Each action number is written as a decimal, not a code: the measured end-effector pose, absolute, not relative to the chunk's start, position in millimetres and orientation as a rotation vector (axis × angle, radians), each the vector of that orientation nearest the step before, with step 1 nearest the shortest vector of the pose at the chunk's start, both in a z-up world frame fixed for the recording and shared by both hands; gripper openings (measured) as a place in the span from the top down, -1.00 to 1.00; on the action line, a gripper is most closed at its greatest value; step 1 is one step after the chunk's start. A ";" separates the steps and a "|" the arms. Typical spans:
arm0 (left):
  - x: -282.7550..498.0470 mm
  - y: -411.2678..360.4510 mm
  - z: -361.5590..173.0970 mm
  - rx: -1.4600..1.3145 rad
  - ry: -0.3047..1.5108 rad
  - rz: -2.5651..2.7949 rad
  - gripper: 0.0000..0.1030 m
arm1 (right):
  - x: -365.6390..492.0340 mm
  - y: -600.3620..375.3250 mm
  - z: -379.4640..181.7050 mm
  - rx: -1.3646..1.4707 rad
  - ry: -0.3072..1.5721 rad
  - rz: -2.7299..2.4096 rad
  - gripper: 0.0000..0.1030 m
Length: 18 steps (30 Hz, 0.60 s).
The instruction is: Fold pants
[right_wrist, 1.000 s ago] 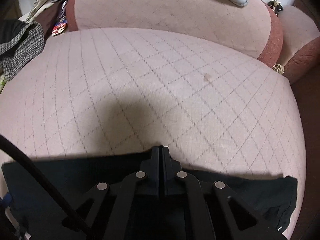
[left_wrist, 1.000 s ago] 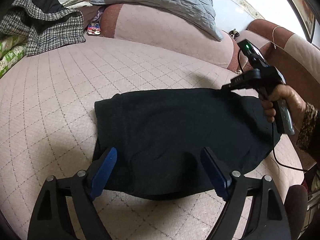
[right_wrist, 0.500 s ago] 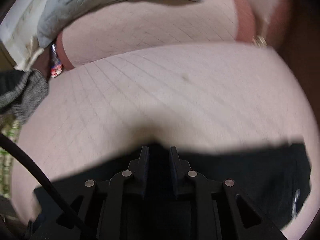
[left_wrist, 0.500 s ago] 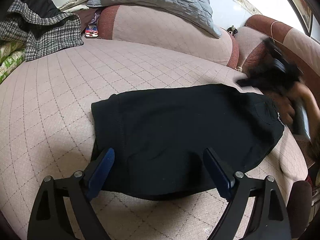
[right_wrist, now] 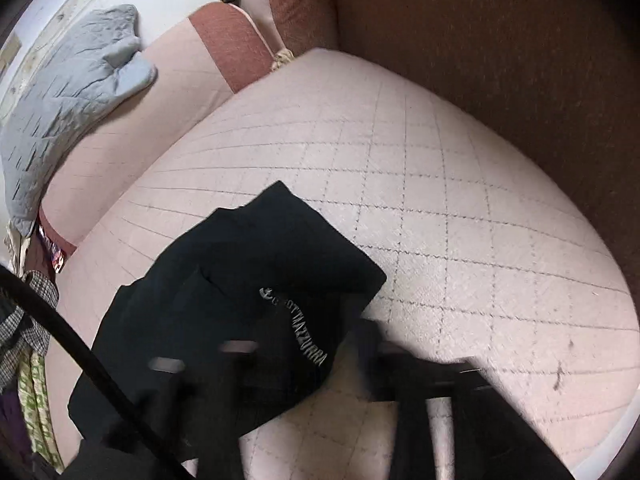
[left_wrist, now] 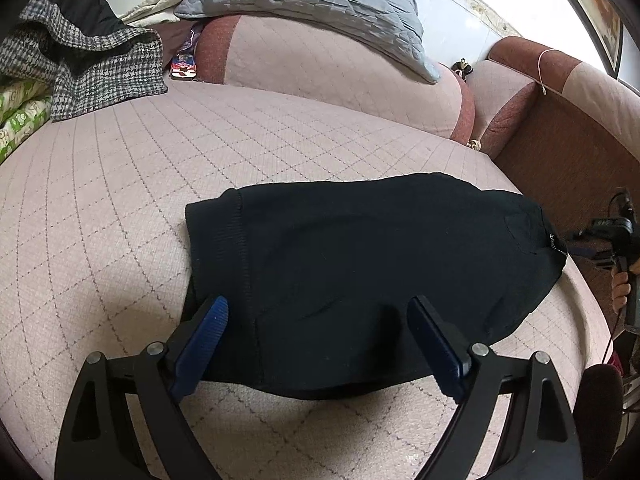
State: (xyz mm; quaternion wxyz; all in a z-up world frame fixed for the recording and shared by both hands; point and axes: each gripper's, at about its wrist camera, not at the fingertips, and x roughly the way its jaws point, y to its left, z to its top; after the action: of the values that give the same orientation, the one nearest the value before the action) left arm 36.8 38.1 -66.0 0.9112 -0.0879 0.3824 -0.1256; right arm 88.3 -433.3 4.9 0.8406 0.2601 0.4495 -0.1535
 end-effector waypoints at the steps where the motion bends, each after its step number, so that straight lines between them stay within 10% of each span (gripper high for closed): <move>1: 36.8 39.1 -65.6 -0.187 0.789 -0.263 -0.76 | 81.7 -438.5 6.9 0.570 0.923 -0.345 -0.14; 11: 24.7 69.4 -51.1 -0.387 0.839 -0.244 -0.76 | 86.3 -465.8 -53.0 0.989 0.840 -0.223 -0.11; 13: 24.6 73.8 -54.8 -0.419 0.876 -0.225 -0.76 | 78.7 -465.3 -56.7 1.019 0.833 -0.254 0.53; 18: 20.9 88.6 -50.9 -0.461 0.880 -0.200 -0.76 | 57.2 -458.4 -34.9 1.045 0.799 -0.208 0.71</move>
State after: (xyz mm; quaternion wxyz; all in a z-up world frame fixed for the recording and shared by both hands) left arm 20.9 88.6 -50.9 0.8744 -0.2208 0.4215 -0.0956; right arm 57.2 -458.4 -34.9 0.7864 0.4848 0.3704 -0.0963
